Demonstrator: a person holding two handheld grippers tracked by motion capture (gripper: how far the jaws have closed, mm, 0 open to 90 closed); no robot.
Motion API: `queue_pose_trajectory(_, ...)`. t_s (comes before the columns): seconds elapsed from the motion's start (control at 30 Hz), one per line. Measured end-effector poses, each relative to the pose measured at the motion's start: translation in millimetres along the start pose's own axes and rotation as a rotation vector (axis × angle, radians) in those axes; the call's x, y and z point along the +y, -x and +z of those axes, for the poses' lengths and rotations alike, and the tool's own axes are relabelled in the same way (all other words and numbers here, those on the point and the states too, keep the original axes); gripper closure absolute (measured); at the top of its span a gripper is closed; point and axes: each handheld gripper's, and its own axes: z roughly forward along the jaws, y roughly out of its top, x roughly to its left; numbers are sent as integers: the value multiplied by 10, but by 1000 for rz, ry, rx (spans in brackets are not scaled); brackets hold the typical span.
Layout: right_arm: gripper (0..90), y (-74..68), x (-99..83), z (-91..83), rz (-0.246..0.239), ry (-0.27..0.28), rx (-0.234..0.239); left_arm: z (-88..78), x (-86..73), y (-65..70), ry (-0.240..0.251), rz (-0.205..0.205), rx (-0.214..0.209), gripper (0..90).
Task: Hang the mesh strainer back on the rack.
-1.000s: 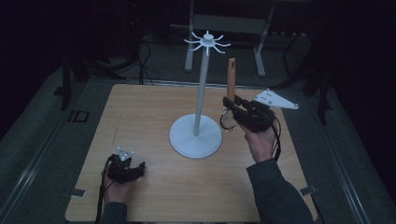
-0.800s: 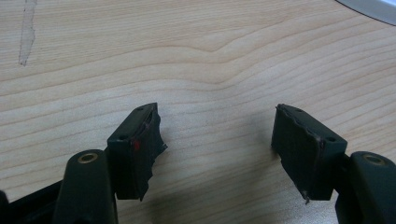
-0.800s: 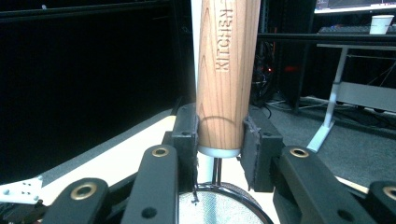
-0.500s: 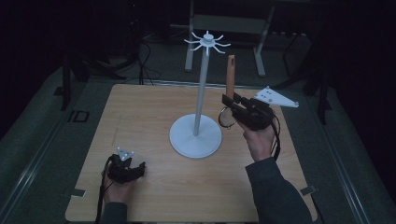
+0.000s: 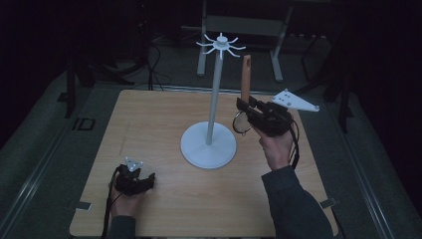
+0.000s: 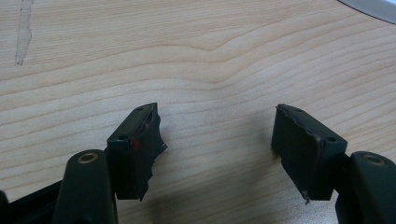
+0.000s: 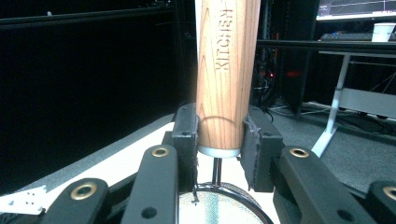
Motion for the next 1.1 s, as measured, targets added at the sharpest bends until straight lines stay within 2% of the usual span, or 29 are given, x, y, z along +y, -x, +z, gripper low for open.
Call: queue_pose_trajectory(1.1, 696, -74, 111, 105, -11, 5, 26, -3, 1, -8, 3, -4, 2, 328)
